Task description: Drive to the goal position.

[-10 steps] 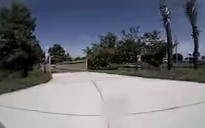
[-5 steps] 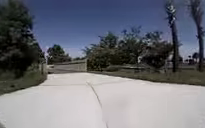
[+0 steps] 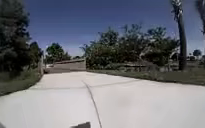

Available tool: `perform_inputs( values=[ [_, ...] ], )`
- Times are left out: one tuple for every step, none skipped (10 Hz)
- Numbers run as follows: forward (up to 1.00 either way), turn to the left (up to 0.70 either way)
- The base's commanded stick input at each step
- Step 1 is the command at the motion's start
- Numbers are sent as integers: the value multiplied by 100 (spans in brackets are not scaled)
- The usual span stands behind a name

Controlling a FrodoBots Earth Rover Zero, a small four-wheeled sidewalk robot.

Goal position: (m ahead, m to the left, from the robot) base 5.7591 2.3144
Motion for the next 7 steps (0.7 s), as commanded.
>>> perform_inputs(
  values=[
    [85,34],
    [85,34],
    [85,34],
    [85,34],
    [85,34],
    [85,34],
    [85,34]
  ],
)
